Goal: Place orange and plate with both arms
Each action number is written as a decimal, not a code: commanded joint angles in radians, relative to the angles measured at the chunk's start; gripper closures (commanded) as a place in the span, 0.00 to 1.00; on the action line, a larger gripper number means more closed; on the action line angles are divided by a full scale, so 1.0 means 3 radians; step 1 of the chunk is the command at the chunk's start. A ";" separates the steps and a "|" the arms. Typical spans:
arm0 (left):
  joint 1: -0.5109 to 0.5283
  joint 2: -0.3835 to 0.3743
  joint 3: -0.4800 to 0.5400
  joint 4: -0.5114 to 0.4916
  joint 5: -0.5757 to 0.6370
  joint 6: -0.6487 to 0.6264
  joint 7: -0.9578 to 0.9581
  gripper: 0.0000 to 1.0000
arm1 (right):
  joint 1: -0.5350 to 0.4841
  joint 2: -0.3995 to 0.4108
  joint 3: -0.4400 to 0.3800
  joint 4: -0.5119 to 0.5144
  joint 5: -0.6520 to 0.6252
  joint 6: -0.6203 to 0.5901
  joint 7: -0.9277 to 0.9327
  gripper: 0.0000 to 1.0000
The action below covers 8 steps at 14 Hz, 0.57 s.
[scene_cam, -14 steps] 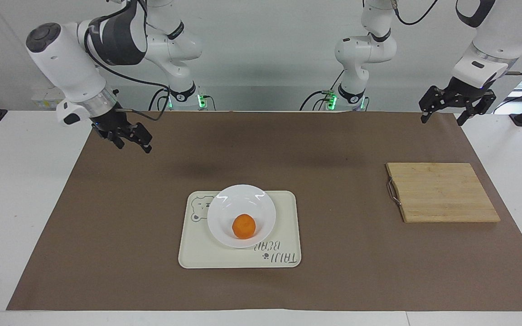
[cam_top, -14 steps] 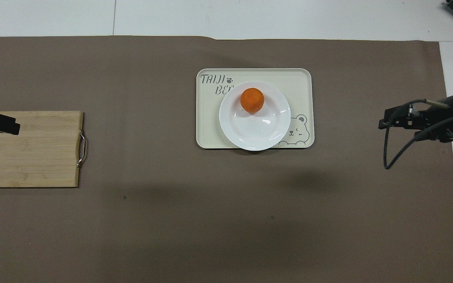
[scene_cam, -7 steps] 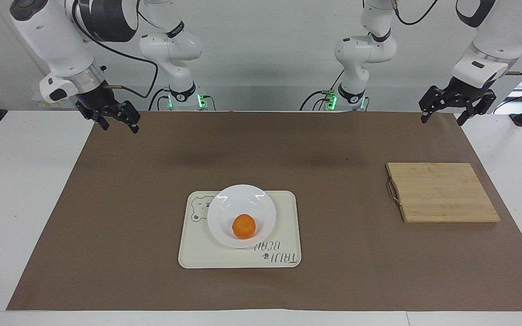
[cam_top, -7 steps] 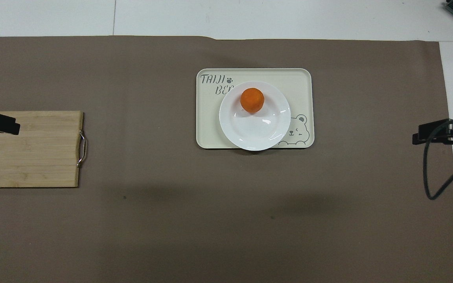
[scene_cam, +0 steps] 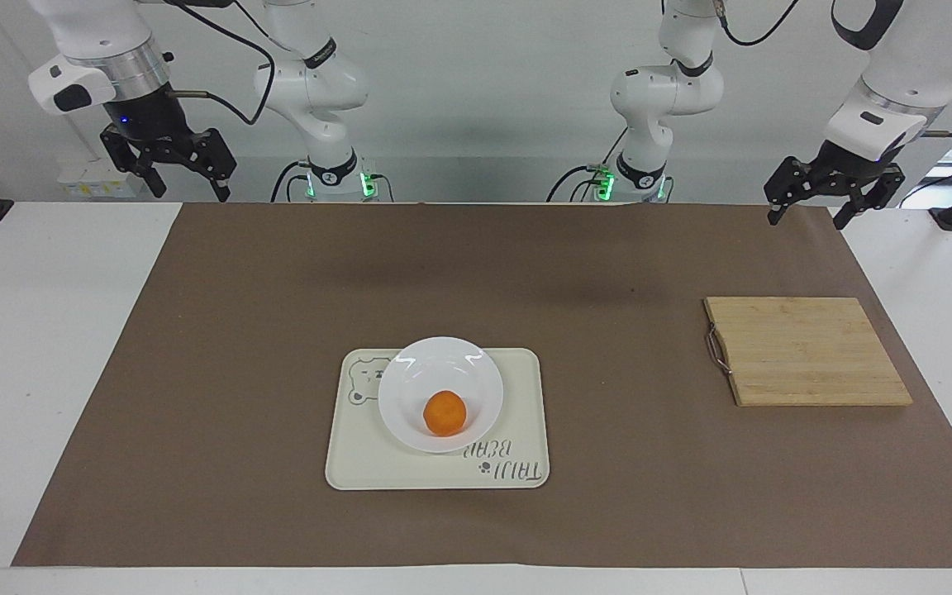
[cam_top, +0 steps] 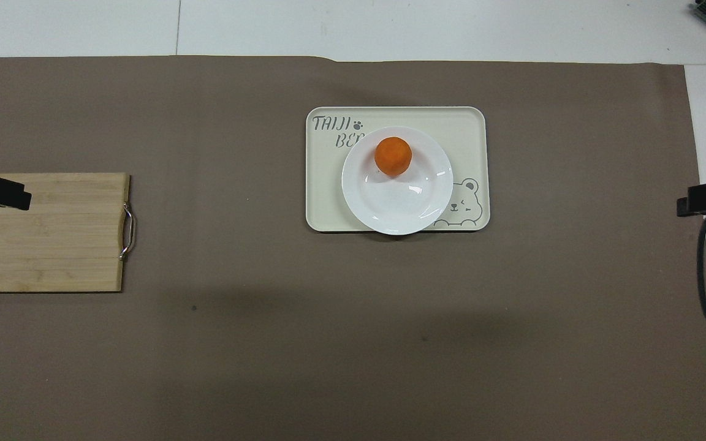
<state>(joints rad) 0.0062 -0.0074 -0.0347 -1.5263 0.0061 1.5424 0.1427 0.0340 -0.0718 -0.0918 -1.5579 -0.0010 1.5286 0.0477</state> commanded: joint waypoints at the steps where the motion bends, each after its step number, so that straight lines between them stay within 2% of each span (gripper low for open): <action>1: -0.0031 0.0025 0.0024 0.0056 -0.0036 0.0003 -0.0026 0.00 | 0.0009 0.0004 0.0020 0.0024 -0.0068 -0.0115 -0.0077 0.00; 3: -0.0031 0.0025 0.0024 0.0056 -0.0036 0.0003 -0.0026 0.00 | 0.0009 -0.0036 0.0015 -0.0002 -0.0048 -0.0151 -0.0077 0.00; 6: -0.0031 0.0025 0.0024 0.0056 -0.0036 0.0003 -0.0026 0.00 | 0.0009 -0.0195 0.0020 -0.0262 -0.0073 -0.0125 -0.0143 0.00; 8: -0.0031 0.0025 0.0024 0.0056 -0.0036 0.0003 -0.0026 0.00 | 0.0004 -0.0134 0.0020 -0.0136 -0.0099 -0.0166 -0.0241 0.00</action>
<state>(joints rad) 0.0062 -0.0074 -0.0347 -1.5263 0.0061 1.5424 0.1427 0.0359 -0.0904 -0.0882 -1.5887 -0.0020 1.4885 0.0122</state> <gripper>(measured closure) 0.000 0.000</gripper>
